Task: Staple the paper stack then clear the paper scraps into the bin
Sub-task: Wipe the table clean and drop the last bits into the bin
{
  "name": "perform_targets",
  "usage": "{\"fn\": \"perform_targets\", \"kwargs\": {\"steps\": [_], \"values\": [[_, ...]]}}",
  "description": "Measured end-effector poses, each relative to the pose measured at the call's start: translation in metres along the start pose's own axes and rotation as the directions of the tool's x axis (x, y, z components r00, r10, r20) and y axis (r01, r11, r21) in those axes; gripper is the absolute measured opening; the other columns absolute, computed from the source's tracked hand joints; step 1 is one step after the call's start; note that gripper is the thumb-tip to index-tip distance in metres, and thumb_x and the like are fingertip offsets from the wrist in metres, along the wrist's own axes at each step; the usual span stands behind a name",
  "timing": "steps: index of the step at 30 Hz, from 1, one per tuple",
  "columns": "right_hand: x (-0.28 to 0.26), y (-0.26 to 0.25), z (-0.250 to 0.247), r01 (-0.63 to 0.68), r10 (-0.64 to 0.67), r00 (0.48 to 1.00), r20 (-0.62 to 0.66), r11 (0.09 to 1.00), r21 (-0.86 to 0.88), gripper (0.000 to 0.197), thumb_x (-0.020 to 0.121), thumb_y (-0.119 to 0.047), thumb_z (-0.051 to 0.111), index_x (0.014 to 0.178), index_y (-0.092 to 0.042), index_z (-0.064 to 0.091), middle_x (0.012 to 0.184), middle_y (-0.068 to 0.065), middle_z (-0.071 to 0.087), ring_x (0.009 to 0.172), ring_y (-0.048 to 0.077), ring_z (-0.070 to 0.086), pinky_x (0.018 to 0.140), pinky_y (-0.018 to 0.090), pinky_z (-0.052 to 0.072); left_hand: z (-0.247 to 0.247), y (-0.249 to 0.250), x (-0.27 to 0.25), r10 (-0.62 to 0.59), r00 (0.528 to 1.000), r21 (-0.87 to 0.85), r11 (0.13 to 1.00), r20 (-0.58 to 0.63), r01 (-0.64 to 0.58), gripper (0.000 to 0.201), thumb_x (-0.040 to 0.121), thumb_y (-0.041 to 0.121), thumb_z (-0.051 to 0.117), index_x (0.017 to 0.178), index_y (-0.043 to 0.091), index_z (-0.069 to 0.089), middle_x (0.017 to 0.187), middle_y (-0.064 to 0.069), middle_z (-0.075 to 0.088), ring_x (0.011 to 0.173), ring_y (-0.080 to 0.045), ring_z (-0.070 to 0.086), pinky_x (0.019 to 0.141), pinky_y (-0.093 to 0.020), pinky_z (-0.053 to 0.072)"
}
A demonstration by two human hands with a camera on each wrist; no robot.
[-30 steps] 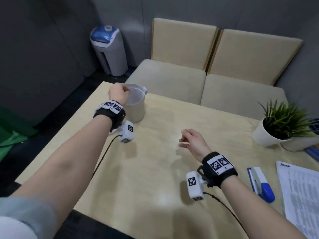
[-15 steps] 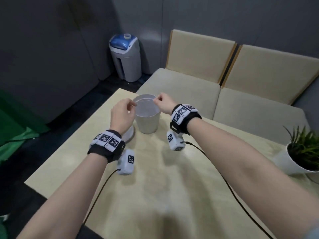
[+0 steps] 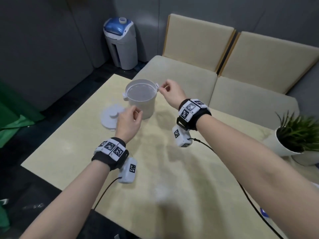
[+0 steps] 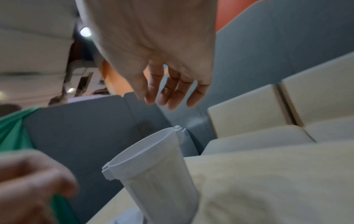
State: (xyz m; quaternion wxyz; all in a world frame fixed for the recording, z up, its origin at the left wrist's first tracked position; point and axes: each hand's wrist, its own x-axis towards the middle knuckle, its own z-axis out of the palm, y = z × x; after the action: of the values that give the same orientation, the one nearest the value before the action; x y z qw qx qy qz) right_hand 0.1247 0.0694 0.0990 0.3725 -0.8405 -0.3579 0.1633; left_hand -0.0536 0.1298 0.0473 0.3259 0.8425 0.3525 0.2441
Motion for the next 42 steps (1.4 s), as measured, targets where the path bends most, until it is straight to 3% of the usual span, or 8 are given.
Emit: {"fn": "perform_targets", "kwargs": {"steps": [2,6,11,14,17,25,35,42], "values": [[-0.034,0.032,-0.014,-0.045,0.045,0.999,-0.003,0.994,0.103,0.016,0.088,-0.023,0.057,0.098,-0.012,0.064,0.082,0.0,0.057,0.078,0.017,0.052,0.075,0.03,0.042,0.026,0.009,-0.024,0.064,0.991,0.031,0.997,0.119,-0.068,0.009,0.09,0.018,0.057,0.084,0.011,0.059,0.079,-0.004,0.058,0.073,-0.022,0.056,0.072,-0.039,0.048],[-0.122,0.118,-0.038,-0.234,0.244,0.969,-0.024,0.948,0.216,0.01,0.088,-0.018,0.059,0.094,-0.016,0.066,0.08,-0.007,0.059,0.083,0.016,0.054,0.08,0.033,0.044,0.08,0.024,-0.083,0.125,0.889,0.084,0.98,0.441,-0.18,0.008,0.089,0.021,0.056,0.092,0.015,0.06,0.088,0.0,0.056,0.076,-0.018,0.056,0.077,-0.039,0.05],[-0.239,0.208,-0.043,-0.545,0.579,0.803,-0.144,0.81,0.218,0.016,0.089,-0.011,0.055,0.1,-0.011,0.067,0.1,0.005,0.067,0.094,0.019,0.06,0.088,0.03,0.047,0.128,0.042,-0.151,0.109,0.687,0.146,0.942,0.718,-0.303,0.025,0.088,0.037,0.058,0.1,0.016,0.057,0.097,-0.002,0.056,0.085,-0.02,0.058,0.078,-0.035,0.049],[-0.282,0.23,-0.03,-0.622,0.653,0.716,-0.246,0.757,0.198,0.015,0.086,-0.015,0.059,0.098,-0.01,0.067,0.1,0.009,0.07,0.097,0.026,0.064,0.086,0.029,0.046,0.151,0.047,-0.175,0.015,0.701,0.245,0.931,0.713,-0.27,0.044,0.08,0.056,0.061,0.098,0.016,0.054,0.097,-0.001,0.054,0.085,-0.021,0.057,0.077,-0.035,0.051],[-0.29,0.232,-0.013,-0.621,0.652,0.72,-0.237,0.758,0.2,0.021,0.08,-0.029,0.067,0.094,-0.015,0.065,0.091,0.002,0.068,0.092,0.024,0.064,0.083,0.031,0.049,0.168,0.053,-0.185,-0.027,0.753,0.312,0.919,0.658,-0.239,0.054,0.076,0.062,0.062,0.099,0.014,0.053,0.1,-0.004,0.054,0.089,-0.025,0.057,0.079,-0.039,0.051],[-0.271,0.226,0.011,-0.621,0.573,0.769,-0.282,0.775,-0.118,0.031,0.074,-0.047,0.066,0.091,-0.022,0.061,0.102,0.0,0.064,0.102,0.022,0.056,0.092,0.04,0.042,0.186,0.061,-0.181,-0.095,0.812,0.25,0.966,0.576,-0.064,0.025,0.079,0.033,0.07,0.089,0.012,0.06,0.098,-0.008,0.063,0.091,-0.027,0.06,0.082,-0.037,0.049],[-0.274,0.23,0.002,-0.531,0.502,0.836,-0.221,0.842,-0.099,0.011,0.085,-0.016,0.057,0.087,-0.019,0.067,0.099,0.004,0.061,0.1,0.024,0.054,0.089,0.035,0.039,0.185,0.054,-0.166,-0.034,0.76,0.207,0.969,0.649,-0.134,0.004,0.081,0.018,0.067,0.083,0.015,0.068,0.09,-0.003,0.069,0.088,-0.023,0.063,0.077,-0.032,0.049],[-0.274,0.232,-0.002,-0.57,0.552,0.798,-0.241,0.822,-0.006,0.016,0.081,-0.025,0.066,0.093,-0.014,0.063,0.093,0.001,0.055,0.094,0.021,0.056,0.091,0.035,0.045,0.188,0.056,-0.158,0.002,0.704,0.23,0.944,0.711,-0.235,0.008,0.084,0.019,0.062,0.087,0.013,0.065,0.1,-0.007,0.068,0.095,-0.026,0.062,0.08,-0.032,0.046]]}}
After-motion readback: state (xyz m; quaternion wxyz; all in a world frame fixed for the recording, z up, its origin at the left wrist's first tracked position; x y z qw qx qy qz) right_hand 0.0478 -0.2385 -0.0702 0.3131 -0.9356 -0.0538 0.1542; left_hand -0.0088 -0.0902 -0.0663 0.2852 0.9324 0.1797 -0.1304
